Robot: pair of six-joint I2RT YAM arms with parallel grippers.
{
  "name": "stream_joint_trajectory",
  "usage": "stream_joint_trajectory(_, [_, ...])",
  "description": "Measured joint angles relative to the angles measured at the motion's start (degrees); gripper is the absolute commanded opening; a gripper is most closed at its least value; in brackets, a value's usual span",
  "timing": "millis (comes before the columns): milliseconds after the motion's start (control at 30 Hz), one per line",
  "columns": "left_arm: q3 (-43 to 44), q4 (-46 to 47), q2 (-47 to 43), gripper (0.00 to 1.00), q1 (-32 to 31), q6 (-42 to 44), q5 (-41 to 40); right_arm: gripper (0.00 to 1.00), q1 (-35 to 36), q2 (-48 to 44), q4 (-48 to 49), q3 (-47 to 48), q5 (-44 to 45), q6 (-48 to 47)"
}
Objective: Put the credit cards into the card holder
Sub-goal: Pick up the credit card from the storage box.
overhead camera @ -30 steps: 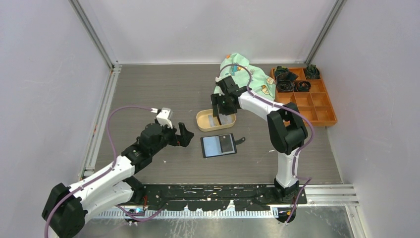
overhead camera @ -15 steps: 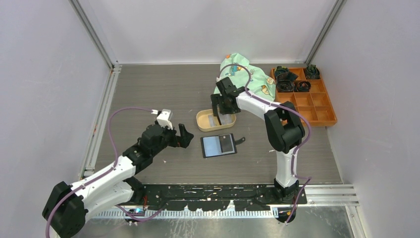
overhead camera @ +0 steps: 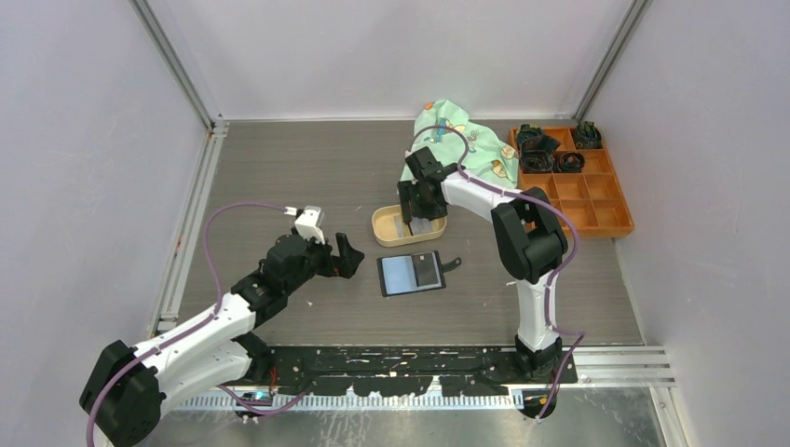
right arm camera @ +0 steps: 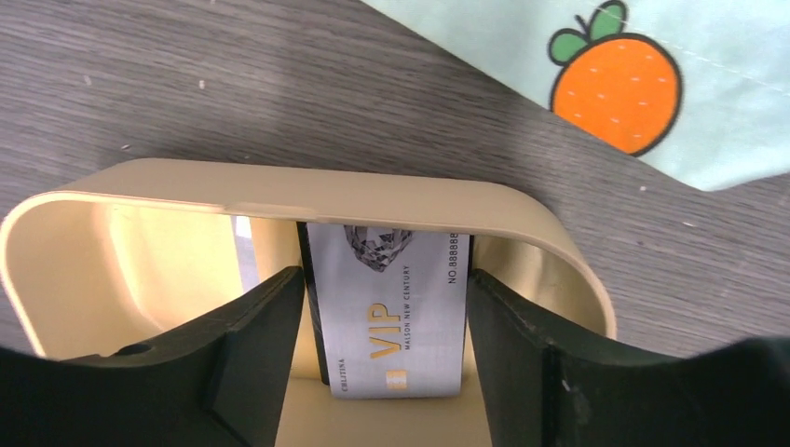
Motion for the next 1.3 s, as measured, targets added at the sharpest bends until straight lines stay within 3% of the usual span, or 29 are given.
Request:
stream_joint_trajectory(133, [0.0,0.1,0.1,0.96,0.0,-0.2,0.0,0.65,-0.1,0.1,-0.2,0.6,-3.9,-0.2])
stream_joint_trajectory(267, [-0.2,0.4,0.4,0.95,0.0,-0.4,0.1,0.71,-0.1,0.1,-0.2,1.1,-6.6,-0.4])
stream_joint_trajectory(567, [-0.3,0.6,0.9,0.95,0.0,-1.6,0.8,0.71,0.3,1.4,-0.7,2.3,-5.3,-2.4])
stream_joint_trajectory(1000, [-1.1,1.3,0.8,0.95,0.0,-2.9,1.4,0.47,2.4,2.6,-0.6,3.6,-0.9,-5.7])
stream_joint_trajectory(1300, [-1.4,2.3,0.4,0.94,0.0,-4.7,2.3,0.42,-1.7,1.1,0.1,2.3,-9.5,-5.1])
